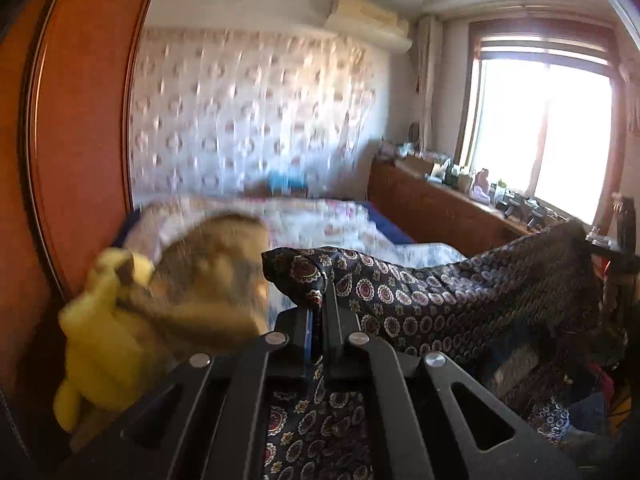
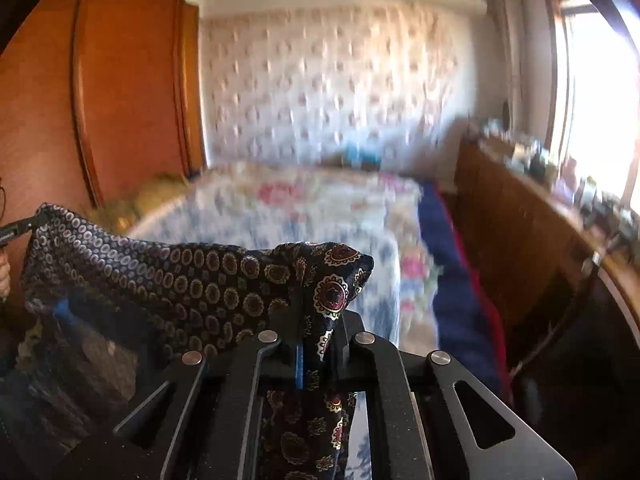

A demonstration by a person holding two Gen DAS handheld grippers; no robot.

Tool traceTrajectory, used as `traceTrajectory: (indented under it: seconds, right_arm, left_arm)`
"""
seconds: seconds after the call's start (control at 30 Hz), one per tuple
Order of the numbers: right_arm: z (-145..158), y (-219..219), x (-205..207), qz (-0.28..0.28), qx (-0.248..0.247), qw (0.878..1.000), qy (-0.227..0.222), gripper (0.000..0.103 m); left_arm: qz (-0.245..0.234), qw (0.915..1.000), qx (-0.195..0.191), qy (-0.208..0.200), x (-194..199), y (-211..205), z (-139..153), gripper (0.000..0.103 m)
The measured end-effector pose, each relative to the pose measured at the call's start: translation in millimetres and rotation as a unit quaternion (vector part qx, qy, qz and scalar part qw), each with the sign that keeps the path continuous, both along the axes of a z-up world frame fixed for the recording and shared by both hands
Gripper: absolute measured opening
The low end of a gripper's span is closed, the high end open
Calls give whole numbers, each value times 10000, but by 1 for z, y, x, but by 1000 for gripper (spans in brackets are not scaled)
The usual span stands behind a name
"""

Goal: Fold small clothes

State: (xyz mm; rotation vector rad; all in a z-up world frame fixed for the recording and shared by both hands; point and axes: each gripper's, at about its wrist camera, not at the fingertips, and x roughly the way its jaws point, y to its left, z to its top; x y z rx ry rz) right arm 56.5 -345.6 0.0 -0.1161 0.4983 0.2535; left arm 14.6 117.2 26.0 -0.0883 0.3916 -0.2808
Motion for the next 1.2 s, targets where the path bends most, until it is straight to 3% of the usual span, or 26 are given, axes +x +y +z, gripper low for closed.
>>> traceTrajectory:
  seconds: [0.27,0.37,0.47,0.6,0.83,1.03,1.2]
  right_arm:
    - [109,17,-14,244,-71,9930,-1155,5]
    - [137,27,10,316,-69,9913,-1279,5]
    - [146,38,50,248,-222,9923,-1192,5]
    - [119,46,122,130,-465,9957,-794,5]
    - [17,42,234,-86,-714,9973,151,5]
    - [-47,35,296,-46,-814,9936,784,5]
    - [-75,32,328,13,-814,9910,1063,6]
  left_arm:
    - [278,9972,204,-666,32,22,81,0]
    - [434,9963,373,-636,73,26,94,0]
    - [591,9953,600,-470,124,24,84,0]
    - [711,9939,843,-44,189,20,49,0]
    - [713,9882,1010,903,278,4,-28,0]
    - [694,9836,1105,1242,309,-8,-54,1]
    - [591,9803,1202,1453,324,-15,-63,2]
